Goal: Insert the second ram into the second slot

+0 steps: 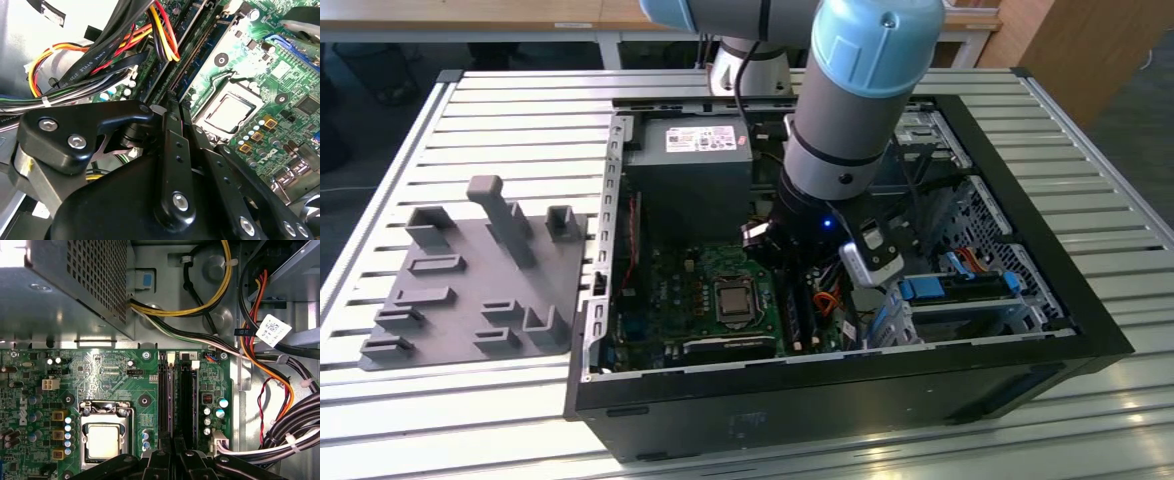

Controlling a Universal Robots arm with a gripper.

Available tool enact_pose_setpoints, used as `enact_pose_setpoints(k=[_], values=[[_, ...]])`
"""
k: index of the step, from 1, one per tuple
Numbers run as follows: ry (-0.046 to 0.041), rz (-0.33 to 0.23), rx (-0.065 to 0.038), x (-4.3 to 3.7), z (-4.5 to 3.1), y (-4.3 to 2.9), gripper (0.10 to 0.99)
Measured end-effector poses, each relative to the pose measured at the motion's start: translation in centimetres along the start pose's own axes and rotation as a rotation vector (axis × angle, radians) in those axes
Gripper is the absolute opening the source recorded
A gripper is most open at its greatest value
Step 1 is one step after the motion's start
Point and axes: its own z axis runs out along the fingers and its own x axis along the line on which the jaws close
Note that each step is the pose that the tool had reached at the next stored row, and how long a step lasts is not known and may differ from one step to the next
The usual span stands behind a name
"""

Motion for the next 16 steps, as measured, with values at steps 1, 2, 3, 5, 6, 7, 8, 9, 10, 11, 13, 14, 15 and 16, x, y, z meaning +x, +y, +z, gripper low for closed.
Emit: enact_pose_setpoints(k=[1,2,3,5,6,7,8,9,10,11,13,14,15,16], values=[[0.0000,0.001,0.000,-0.01,0.00,0.00,0.137],[-0.0001,0.002,0.000,-0.02,0.00,0.00,0.137],[-0.0001,0.003,0.000,-0.03,0.00,0.00,0.137],[-0.0001,0.005,0.000,-0.05,0.03,-0.01,0.137],[-0.0002,0.005,0.000,-0.06,0.05,-0.01,0.137],[-0.0002,0.006,0.000,-0.07,0.08,0.00,0.137],[-0.0002,0.006,0.000,-0.07,0.13,0.00,0.137],[-0.0003,0.006,0.000,-0.08,0.18,0.00,0.137],[-0.0002,0.007,0.000,-0.08,0.24,-0.01,0.137],[-0.0003,0.007,0.000,-0.09,0.30,-0.01,0.137],[-0.0003,0.007,0.000,-0.09,0.41,-0.02,0.137],[-0.0002,0.007,0.001,-0.09,0.45,-0.02,0.137],[-0.0002,0.007,0.001,-0.10,0.46,-0.02,0.137],[-0.0002,0.007,0.001,-0.10,0.46,-0.02,0.137]])
